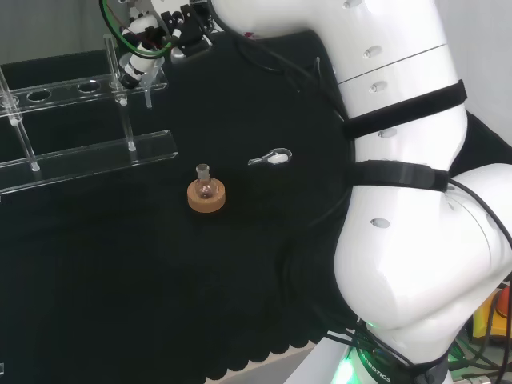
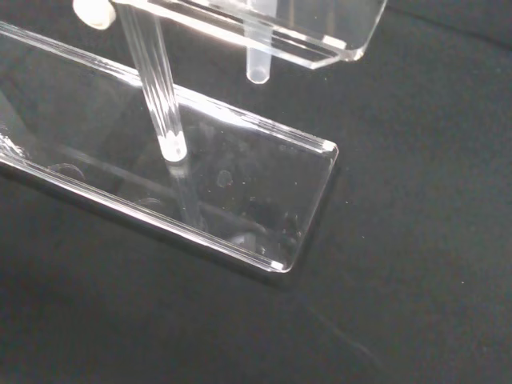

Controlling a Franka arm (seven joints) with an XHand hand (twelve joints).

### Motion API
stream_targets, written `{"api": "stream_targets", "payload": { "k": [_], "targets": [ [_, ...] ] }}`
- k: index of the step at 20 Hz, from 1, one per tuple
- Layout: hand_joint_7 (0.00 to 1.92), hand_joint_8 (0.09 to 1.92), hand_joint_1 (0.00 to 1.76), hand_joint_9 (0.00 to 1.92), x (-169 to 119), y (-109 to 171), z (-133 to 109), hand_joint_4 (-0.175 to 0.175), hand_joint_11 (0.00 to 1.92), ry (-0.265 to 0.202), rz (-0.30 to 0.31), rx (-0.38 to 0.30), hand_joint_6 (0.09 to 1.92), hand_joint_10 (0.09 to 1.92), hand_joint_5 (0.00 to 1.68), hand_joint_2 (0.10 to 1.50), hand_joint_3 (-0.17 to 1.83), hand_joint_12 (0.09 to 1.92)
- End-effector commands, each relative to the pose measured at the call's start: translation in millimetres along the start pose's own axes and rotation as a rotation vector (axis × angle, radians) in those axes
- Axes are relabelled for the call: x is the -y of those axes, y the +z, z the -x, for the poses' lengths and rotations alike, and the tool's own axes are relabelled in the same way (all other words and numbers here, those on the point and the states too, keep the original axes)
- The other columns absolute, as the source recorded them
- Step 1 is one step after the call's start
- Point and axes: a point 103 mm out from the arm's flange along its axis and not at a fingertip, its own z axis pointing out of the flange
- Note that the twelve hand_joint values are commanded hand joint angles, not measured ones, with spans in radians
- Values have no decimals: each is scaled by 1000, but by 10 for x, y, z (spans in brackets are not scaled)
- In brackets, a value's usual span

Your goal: Pick up the funnel from the transparent funnel stand.

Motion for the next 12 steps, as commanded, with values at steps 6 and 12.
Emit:
{"api": "stream_targets", "payload": {
  "k": [6,12],
  "targets": [
    [0,549,610,271,-27,18,18,-53,171,17,-50,66,87,800,113,821,91,1431],
    [3,652,638,416,-36,11,53,-58,198,6,-66,90,87,727,153,817,120,1410]
  ]
}}
